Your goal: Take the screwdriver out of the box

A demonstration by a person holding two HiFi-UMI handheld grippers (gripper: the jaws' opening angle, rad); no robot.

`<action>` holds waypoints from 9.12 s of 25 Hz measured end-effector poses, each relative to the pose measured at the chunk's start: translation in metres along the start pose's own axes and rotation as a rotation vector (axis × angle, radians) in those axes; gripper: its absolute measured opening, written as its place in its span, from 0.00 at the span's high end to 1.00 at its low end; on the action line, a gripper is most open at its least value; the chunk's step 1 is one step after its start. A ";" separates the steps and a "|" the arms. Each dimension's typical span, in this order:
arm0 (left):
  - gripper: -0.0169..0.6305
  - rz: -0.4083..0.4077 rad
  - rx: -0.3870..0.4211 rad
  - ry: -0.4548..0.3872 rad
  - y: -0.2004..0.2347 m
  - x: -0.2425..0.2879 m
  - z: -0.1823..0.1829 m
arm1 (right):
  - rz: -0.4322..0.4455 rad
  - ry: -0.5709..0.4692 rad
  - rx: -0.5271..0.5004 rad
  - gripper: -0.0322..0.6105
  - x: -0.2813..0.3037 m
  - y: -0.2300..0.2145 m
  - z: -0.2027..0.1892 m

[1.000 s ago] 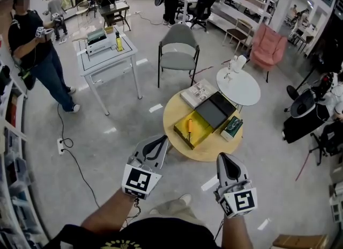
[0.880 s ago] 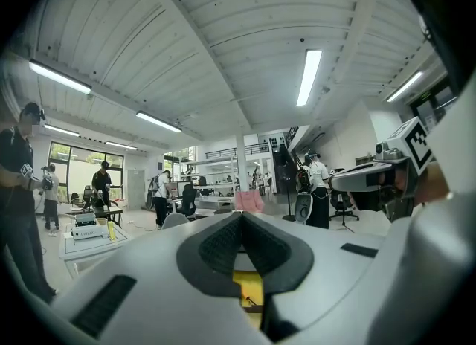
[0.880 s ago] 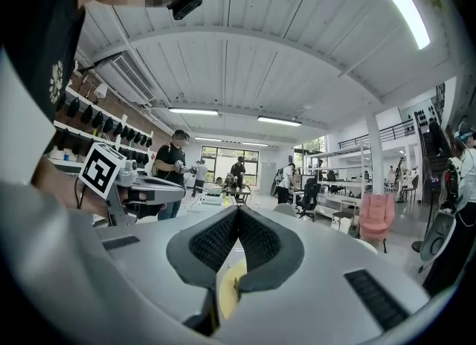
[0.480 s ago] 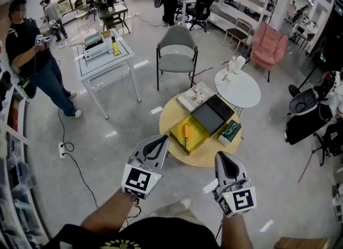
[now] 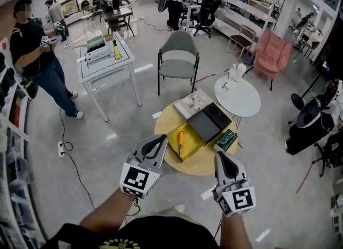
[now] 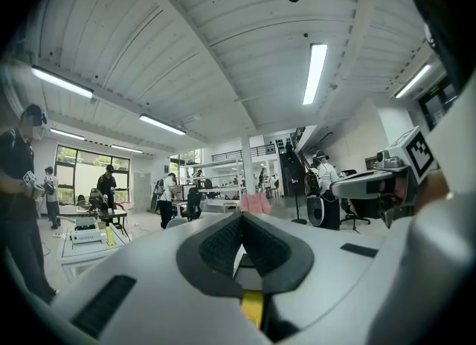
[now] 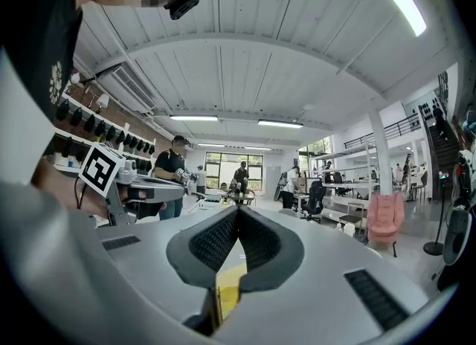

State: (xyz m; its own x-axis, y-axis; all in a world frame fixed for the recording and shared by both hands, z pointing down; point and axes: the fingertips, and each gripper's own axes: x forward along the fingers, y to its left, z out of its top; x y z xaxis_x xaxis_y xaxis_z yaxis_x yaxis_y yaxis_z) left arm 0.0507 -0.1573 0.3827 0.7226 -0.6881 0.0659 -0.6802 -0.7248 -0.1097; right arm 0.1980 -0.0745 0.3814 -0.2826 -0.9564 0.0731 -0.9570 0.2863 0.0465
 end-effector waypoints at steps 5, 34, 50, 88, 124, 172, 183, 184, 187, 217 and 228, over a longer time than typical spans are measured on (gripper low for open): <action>0.95 0.036 0.028 -0.018 -0.009 0.015 0.013 | 0.032 -0.037 -0.001 0.93 0.000 -0.023 0.007; 0.95 0.118 0.067 0.012 0.019 0.057 0.007 | 0.080 -0.033 0.045 0.93 0.058 -0.075 -0.005; 0.95 0.064 0.066 0.042 0.081 0.119 -0.003 | 0.045 0.028 0.066 0.93 0.137 -0.091 -0.017; 0.95 0.049 -0.002 0.106 0.168 0.164 -0.073 | 0.058 0.365 0.124 0.82 0.260 -0.085 -0.175; 0.95 0.016 -0.006 0.148 0.210 0.176 -0.113 | 0.072 0.752 0.301 0.69 0.304 -0.054 -0.378; 0.95 0.121 0.023 0.127 0.160 0.110 -0.065 | 0.135 0.527 0.326 0.76 0.223 -0.063 -0.291; 0.95 0.099 0.010 0.084 0.123 0.091 -0.047 | 0.146 0.339 0.300 0.76 0.183 -0.058 -0.194; 0.95 0.096 0.013 0.079 0.120 0.090 -0.044 | 0.150 0.323 0.290 0.76 0.180 -0.057 -0.184; 0.95 0.088 0.017 0.062 0.110 0.086 -0.037 | 0.160 0.277 0.264 0.76 0.169 -0.054 -0.154; 0.95 0.064 -0.006 0.055 0.032 0.043 -0.024 | 0.261 0.002 0.174 0.76 0.075 -0.037 -0.016; 0.95 0.086 -0.018 0.048 0.016 0.042 -0.025 | 0.258 0.004 0.236 0.76 0.063 -0.047 -0.023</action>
State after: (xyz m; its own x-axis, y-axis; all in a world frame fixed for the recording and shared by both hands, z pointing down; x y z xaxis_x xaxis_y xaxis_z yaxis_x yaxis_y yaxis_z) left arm 0.0672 -0.1981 0.4081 0.6546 -0.7487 0.1049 -0.7422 -0.6628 -0.0992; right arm 0.2267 -0.1465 0.4072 -0.5170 -0.8541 0.0565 -0.8432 0.4968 -0.2056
